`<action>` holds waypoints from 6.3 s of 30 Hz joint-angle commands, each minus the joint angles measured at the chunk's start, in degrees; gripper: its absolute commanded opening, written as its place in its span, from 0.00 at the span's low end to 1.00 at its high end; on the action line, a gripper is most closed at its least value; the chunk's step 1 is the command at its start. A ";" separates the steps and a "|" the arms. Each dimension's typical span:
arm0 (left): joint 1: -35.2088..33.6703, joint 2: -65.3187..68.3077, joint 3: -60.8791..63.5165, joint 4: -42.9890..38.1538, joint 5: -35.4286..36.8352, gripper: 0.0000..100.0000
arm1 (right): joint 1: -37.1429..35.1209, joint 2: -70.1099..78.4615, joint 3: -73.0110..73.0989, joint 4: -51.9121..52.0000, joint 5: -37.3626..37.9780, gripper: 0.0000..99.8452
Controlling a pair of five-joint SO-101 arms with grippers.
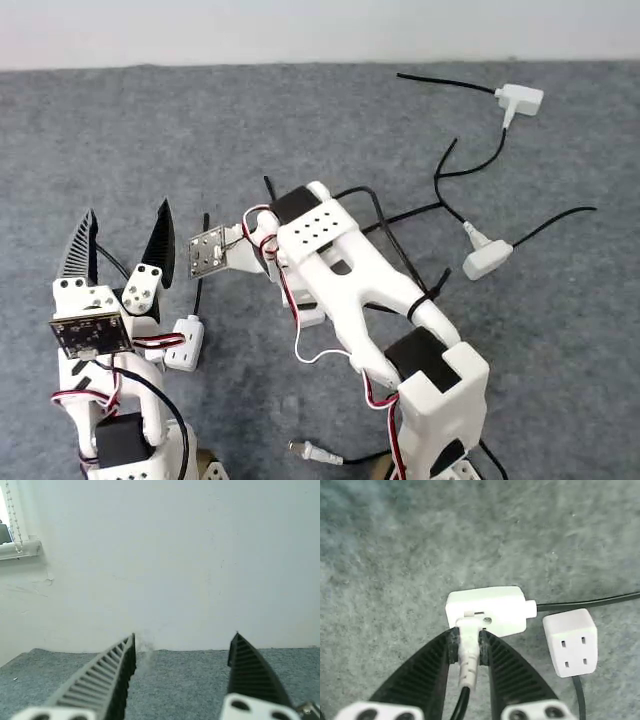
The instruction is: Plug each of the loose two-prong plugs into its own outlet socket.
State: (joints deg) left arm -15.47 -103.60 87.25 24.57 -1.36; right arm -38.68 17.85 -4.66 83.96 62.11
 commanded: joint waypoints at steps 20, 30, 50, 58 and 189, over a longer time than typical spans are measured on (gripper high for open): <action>-0.18 -0.62 -1.45 -1.76 0.62 0.30 | 0.31 2.33 -0.26 -2.68 1.49 0.01; -0.09 -0.62 -1.36 -1.76 0.62 0.30 | 1.89 4.53 -1.49 -2.15 1.58 0.01; -0.09 -0.62 -1.27 -1.76 0.62 0.30 | 1.63 5.05 -3.08 2.95 1.49 0.01; -0.09 -0.62 -1.27 -1.76 0.62 0.30 | 0.04 5.05 -1.76 2.86 1.23 0.01; 2.46 -0.53 0.04 -1.85 0.44 0.30 | 4.97 -22.64 -1.49 10.15 -45.01 0.01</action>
State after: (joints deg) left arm -13.54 -103.60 87.87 24.57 -1.27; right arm -36.48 5.54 -4.92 90.90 13.32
